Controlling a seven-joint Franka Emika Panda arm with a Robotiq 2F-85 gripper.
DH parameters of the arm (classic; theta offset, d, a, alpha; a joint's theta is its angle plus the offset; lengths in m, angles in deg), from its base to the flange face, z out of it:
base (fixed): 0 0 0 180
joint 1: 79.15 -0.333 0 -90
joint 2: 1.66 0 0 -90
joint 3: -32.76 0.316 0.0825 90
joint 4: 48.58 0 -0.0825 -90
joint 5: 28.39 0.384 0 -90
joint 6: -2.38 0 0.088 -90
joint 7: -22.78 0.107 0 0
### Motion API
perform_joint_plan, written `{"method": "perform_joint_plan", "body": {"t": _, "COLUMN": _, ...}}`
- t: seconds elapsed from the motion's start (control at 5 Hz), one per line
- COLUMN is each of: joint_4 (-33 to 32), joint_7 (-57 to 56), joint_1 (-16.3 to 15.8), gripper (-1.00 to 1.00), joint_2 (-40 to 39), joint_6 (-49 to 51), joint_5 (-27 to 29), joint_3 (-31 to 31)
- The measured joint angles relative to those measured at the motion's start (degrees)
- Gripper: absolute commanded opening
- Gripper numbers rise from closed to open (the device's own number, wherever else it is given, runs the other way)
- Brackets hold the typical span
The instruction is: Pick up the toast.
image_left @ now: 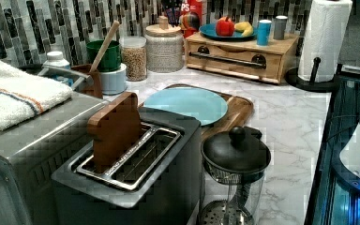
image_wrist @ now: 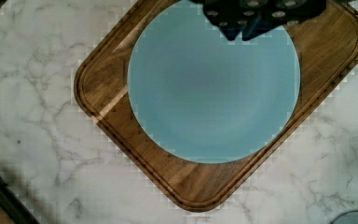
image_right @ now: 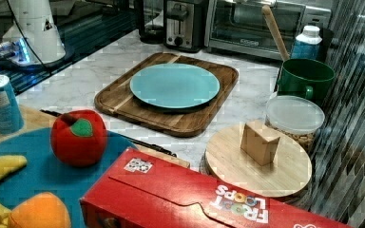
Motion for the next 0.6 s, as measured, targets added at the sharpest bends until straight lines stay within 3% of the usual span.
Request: {"method": "perform_joint_plan", "body": {"t": 0.6, "joint_4": -0.6, "joint_7": 0.1, "joint_1": 0.1, "gripper": -1.00, "joint_2": -0.3, "joint_6": -0.2, "joint_5": -0.3, "joint_3": 0.0}}
